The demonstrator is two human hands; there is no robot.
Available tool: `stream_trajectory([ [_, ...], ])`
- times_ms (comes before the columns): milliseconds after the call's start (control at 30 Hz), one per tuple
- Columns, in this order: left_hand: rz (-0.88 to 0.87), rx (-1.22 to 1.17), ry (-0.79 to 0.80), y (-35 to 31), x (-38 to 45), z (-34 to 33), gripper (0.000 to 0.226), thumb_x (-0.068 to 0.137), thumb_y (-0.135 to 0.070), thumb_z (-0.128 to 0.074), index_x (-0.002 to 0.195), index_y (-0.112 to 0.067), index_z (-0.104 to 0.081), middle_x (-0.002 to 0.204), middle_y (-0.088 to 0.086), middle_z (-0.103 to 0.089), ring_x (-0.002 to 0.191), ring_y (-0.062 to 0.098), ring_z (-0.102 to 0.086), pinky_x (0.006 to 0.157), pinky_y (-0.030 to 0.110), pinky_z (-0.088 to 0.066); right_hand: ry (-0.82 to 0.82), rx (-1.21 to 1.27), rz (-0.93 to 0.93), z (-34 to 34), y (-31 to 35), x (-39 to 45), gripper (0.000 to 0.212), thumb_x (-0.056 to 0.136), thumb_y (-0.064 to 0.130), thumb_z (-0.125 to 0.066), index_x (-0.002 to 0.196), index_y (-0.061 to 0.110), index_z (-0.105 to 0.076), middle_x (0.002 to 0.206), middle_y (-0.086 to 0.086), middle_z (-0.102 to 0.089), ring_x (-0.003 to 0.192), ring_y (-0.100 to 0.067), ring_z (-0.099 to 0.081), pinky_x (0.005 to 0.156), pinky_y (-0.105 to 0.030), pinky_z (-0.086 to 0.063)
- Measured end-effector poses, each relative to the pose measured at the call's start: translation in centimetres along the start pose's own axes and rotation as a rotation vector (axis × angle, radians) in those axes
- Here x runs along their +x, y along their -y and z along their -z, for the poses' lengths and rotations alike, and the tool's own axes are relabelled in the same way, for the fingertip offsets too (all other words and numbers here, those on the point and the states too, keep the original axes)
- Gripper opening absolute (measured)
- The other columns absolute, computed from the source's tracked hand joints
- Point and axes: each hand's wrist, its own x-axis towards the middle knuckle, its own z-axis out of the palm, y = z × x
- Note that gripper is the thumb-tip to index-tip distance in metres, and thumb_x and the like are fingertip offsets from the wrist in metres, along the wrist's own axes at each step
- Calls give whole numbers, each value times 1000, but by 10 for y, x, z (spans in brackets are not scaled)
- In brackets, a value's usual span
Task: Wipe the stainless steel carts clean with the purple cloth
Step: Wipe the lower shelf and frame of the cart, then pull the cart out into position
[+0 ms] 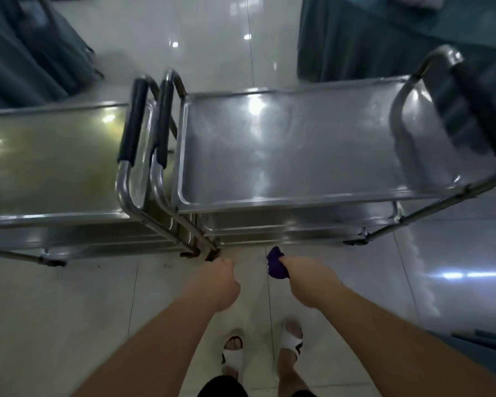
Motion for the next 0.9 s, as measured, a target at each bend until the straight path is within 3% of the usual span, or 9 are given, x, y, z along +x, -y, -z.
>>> stream_trajectory([
  [100, -49, 18, -51, -3, -20, 20, 47, 99, -33, -47, 145, -20, -50, 146, 7, -55, 129, 31, -56, 99, 43, -48, 5, -12, -63, 20, 8, -30, 39, 95, 5, -53, 130, 22, -53, 120, -6, -64, 109, -27, -64, 91, -40, -53],
  [300, -232, 141, -117, -21, -49, 39, 45, 101, -41, -47, 141, -22, -50, 145, 6, -55, 130, 31, -56, 101, 45, -45, -118, 8, -202, 45, 12, -91, 54, 94, 3, -53, 142, 25, -48, 126, -5, -61, 111, -26, -62, 93, -40, -51],
  [533, -435, 230, -236, -54, -75, 66, 47, 98, -45, -48, 142, -28, -52, 139, 1, -61, 121, 27, -63, 97, 43, -50, -269, 90, -350, 48, 3, -158, 43, 91, 3, -51, 127, 26, -55, 114, -2, -63, 103, -25, -63, 94, -44, -53],
  [767, -614, 337, -296, -130, -100, 88, 37, 97, -43, -49, 130, -27, -55, 129, 1, -65, 113, 27, -65, 95, 44, -54, -412, 205, -442, 43, -51, -214, 34, 89, 5, -51, 115, 27, -58, 105, 0, -63, 97, -22, -63, 91, -40, -54],
  [900, -690, 376, -317, -201, -111, 88, 32, 98, -37, -49, 127, -24, -57, 127, 2, -66, 113, 29, -65, 98, 44, -54, -500, 300, -486, 44, -106, -245, 28, 90, 6, -53, 107, 27, -59, 92, 6, -61, 87, -17, -62, 77, -31, -50],
])
